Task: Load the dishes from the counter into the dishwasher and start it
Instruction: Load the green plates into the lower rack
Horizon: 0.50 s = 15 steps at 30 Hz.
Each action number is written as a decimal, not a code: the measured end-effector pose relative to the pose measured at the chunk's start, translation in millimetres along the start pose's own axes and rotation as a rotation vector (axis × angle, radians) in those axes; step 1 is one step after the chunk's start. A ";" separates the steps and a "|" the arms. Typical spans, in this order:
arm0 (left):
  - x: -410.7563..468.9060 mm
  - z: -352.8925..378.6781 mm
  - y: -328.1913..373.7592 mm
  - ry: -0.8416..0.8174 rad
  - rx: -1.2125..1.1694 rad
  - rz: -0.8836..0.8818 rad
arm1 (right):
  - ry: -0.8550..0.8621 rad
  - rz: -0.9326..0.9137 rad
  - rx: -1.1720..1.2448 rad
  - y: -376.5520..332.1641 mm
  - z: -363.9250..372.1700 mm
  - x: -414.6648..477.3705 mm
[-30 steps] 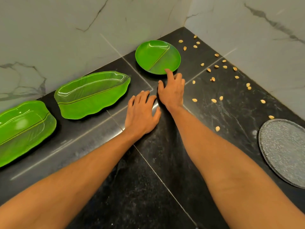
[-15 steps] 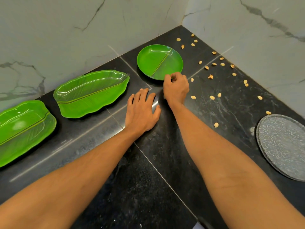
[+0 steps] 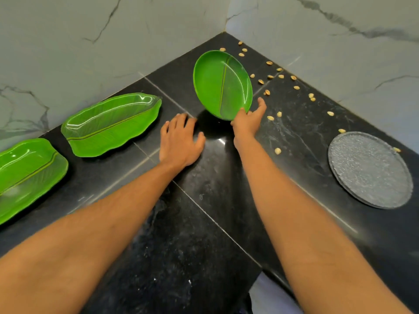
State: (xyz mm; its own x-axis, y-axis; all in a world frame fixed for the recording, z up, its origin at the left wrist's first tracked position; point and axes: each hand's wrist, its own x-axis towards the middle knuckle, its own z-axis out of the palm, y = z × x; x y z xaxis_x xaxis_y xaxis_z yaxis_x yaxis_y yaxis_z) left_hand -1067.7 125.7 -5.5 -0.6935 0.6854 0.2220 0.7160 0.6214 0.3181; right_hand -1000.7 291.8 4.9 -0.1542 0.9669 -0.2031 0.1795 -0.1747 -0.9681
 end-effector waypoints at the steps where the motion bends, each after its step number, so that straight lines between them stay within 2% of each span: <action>1: -0.9 -1.8 1.6 0.000 0.000 0.012 | 0.008 -0.018 0.015 10.1 -17.2 -4.1; 7: -14.7 -11.2 -3.0 -0.010 -0.118 0.076 | 0.052 -0.137 0.014 39.7 -153.2 -105.2; 11: -74.9 -19.8 15.9 -0.009 -0.252 0.065 | 0.091 -0.143 -0.048 67.6 -247.3 -150.3; 15: -163.5 -22.9 63.2 -0.037 -0.351 0.167 | 0.143 -0.121 0.015 94.9 -339.5 -192.9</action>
State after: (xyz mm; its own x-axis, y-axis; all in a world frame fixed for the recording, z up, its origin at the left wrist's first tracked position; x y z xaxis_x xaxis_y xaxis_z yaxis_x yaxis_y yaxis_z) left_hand -910.9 44.2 -0.6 -0.5615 0.7835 0.2662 0.7434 0.3364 0.5781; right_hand -624.1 151.8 2.0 -0.0343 0.9974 -0.0635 0.1531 -0.0576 -0.9865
